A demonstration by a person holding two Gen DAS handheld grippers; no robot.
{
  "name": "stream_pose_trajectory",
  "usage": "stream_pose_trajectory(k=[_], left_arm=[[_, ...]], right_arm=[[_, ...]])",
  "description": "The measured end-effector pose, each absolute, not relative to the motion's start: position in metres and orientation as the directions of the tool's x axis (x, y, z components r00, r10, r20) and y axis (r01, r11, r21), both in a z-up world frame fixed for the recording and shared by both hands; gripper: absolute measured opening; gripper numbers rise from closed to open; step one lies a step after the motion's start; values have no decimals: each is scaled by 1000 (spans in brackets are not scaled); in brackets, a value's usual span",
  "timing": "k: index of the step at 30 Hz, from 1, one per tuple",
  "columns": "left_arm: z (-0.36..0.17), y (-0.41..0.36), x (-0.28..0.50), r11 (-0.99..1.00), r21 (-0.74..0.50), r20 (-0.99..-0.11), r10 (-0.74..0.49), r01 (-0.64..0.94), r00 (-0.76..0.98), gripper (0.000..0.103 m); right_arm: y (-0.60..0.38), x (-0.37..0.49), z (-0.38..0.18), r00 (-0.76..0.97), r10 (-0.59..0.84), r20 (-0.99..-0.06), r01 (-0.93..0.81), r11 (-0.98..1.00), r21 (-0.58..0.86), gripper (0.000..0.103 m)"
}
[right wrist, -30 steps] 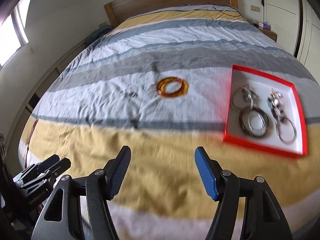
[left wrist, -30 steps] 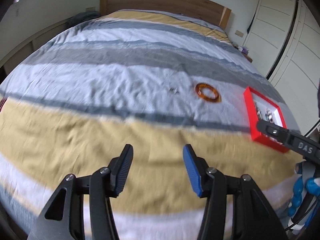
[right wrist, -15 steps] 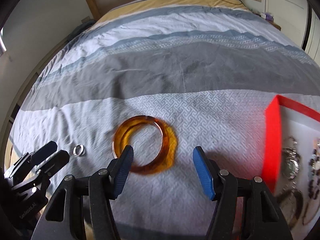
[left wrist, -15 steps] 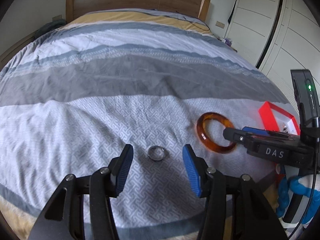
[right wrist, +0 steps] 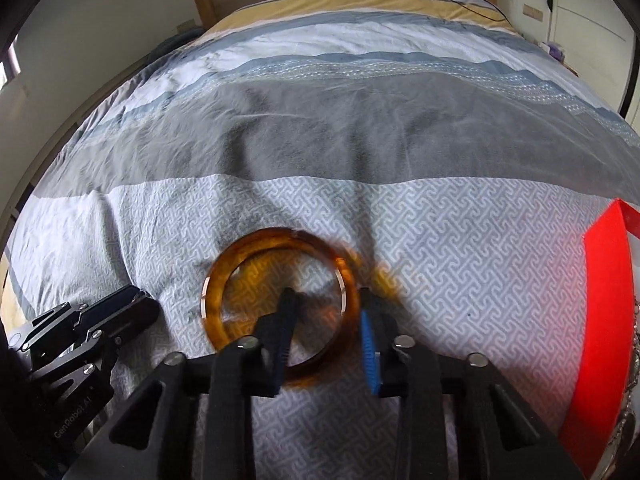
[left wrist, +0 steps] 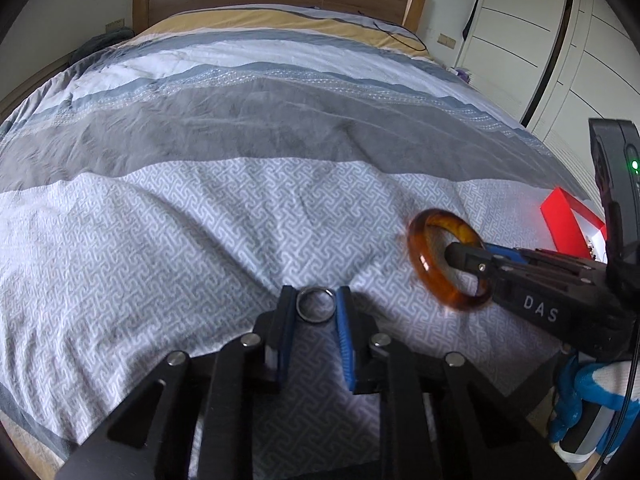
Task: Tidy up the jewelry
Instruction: 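Grasp the amber bangle with the right tool while the left tool grasps the small silver ring, then carry the amber bangle with the right tool while the left tool carries the ring to the box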
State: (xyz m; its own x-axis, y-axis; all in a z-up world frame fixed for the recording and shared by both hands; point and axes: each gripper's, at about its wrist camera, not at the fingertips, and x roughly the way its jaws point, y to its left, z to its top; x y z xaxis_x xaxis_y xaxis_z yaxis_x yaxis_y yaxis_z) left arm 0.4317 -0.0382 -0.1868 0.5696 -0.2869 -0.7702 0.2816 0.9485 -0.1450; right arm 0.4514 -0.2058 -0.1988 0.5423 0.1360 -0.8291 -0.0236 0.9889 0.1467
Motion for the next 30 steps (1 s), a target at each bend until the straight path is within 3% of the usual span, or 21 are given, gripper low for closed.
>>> stream_pose_trajectory(k=[1, 4, 18, 30], left_arm=[[-185, -38, 431, 948, -143, -769, -286, 283, 571, 19], [-179, -37, 427, 949, -142, -767, -285, 280, 574, 18], [-128, -51, 390, 939, -174, -739, -324, 298, 590, 19], [-102, -172, 336, 821, -251, -708, -517, 512, 482, 19]], right_arm=[[-206, 453, -198, 541, 145, -828, -27, 987, 156, 13], [-205, 449, -191, 555, 154, -817, -42, 987, 157, 12], [-220, 392, -110, 664, 187, -724, -61, 978, 197, 11], [-366, 304, -105, 650, -43, -759, 161, 983, 83, 11]])
